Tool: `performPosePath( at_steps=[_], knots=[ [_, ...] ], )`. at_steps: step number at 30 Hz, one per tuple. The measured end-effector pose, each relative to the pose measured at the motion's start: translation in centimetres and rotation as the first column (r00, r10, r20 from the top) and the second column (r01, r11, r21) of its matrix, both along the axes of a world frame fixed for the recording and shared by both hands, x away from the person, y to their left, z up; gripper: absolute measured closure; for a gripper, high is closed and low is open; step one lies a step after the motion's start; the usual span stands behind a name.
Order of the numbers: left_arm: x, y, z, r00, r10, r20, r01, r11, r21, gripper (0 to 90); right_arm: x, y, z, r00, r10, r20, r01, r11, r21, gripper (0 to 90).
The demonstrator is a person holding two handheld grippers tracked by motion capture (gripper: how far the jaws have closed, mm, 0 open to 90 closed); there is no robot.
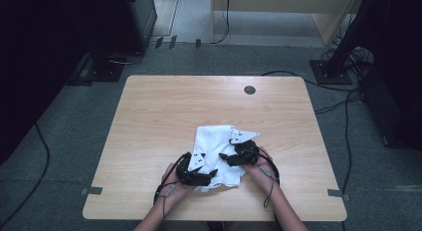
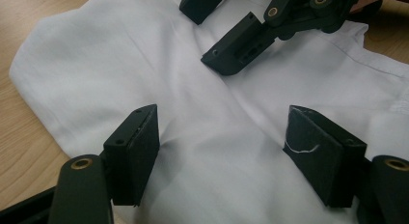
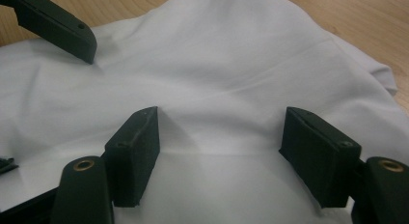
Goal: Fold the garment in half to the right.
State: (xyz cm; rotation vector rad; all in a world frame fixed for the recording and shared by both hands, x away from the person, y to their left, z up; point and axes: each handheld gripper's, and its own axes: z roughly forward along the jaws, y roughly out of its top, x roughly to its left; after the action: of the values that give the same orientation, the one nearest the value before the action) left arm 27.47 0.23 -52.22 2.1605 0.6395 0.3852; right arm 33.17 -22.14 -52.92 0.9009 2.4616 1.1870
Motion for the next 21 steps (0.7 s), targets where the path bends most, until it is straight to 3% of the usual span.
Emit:
performPosePath(
  at_steps=[5, 8, 13, 14, 18, 21],
  knots=[
    [0.6, 0.6, 0.8, 0.9990, -0.010, -0.043, 0.008, 0.9988, -0.048, 27.6, 0.0, 0.0, 0.1, 0.9999, -0.007, -0.011, 0.007, 1.000, 0.013, 29.3],
    [1.0, 1.0, 1.5, 0.9996, 0.004, -0.026, -0.006, 0.9986, -0.053, 27.4, 0.0, -0.2, 0.4, 0.9994, -0.016, -0.030, 0.017, 0.999, 0.034, 29.3],
    [1.7, 1.6, 1.8, 0.9994, 0.029, -0.020, -0.031, 0.9969, -0.072, 27.3, -0.2, -0.1, 0.8, 0.9996, -0.015, -0.022, 0.016, 0.999, 0.037, 29.2],
    [2.1, 1.9, 1.9, 0.9992, 0.035, -0.018, -0.037, 0.9962, -0.079, 22.6, -0.2, -0.2, 1.1, 0.9998, -0.017, -0.010, 0.018, 0.999, 0.042, 28.7],
    [3.0, 2.5, 1.9, 0.9981, 0.061, -0.009, -0.062, 0.9944, -0.085, 21.2, -0.1, -0.3, 1.3, 0.9994, -0.033, 0.008, 0.033, 0.998, 0.049, 27.0],
    [3.5, 2.6, 1.5, 0.9976, 0.068, -0.013, -0.068, 0.9963, -0.053, 21.2, 0.2, -0.4, 1.0, 0.9992, -0.041, 0.001, 0.041, 0.998, 0.042, 27.1]
  ],
)
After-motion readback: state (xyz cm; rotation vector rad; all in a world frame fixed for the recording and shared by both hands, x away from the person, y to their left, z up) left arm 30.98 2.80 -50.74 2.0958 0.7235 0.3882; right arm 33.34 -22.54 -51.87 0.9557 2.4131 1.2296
